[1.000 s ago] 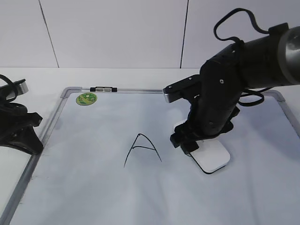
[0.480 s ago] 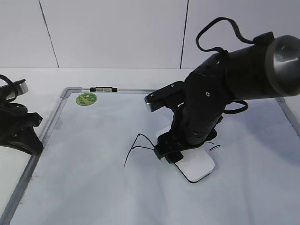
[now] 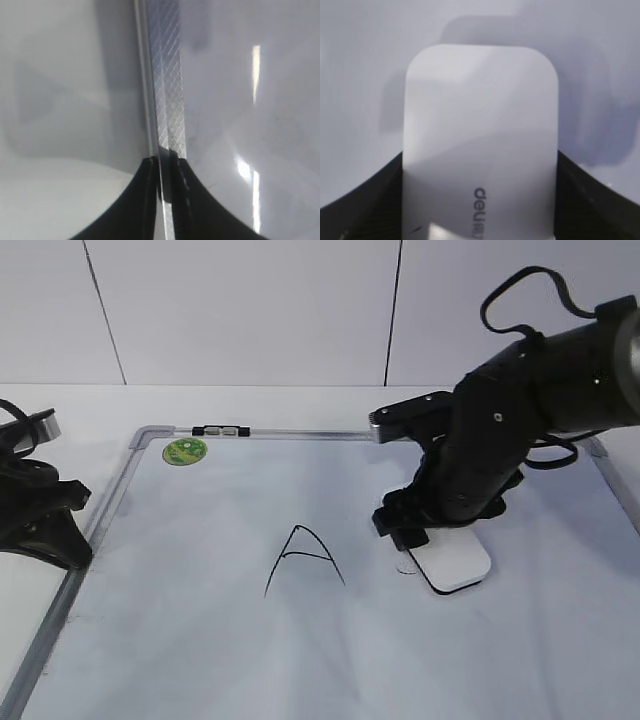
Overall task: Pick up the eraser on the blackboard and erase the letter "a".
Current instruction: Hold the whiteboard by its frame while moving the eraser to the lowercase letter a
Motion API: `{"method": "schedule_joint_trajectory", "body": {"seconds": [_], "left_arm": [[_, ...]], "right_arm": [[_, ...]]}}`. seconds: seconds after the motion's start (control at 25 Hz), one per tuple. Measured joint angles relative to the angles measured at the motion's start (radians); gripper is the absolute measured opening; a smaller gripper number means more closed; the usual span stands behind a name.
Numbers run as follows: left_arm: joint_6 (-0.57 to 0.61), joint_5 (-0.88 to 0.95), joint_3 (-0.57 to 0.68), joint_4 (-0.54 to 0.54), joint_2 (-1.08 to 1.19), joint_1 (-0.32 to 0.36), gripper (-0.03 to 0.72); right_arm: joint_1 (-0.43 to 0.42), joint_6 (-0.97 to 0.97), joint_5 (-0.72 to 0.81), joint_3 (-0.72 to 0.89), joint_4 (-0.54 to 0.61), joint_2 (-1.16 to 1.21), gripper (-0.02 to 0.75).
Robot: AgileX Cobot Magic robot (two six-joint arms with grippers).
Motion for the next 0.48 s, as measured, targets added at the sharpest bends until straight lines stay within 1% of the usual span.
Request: {"method": "schedule_joint_trajectory", "body": {"seconds": [0.2,0.32,0.48], "left_arm": [[0.0,-0.002,0.0,0.0,0.0,0.0,0.046],[0.0,-0.002,0.0,0.0,0.0,0.0,0.046],[0.0,-0.002,0.0,0.0,0.002,0.0,0.046]], "right_arm": [[-0.058,0.031,-0.116,0.077,0.009,-0.017,0.563],[-0.065,0.037,-0.152,0.101,0.012,-0.025,0.563],[-0.065,0.04,-0.16,0.11,0.012,-0.042,0.563]]}}
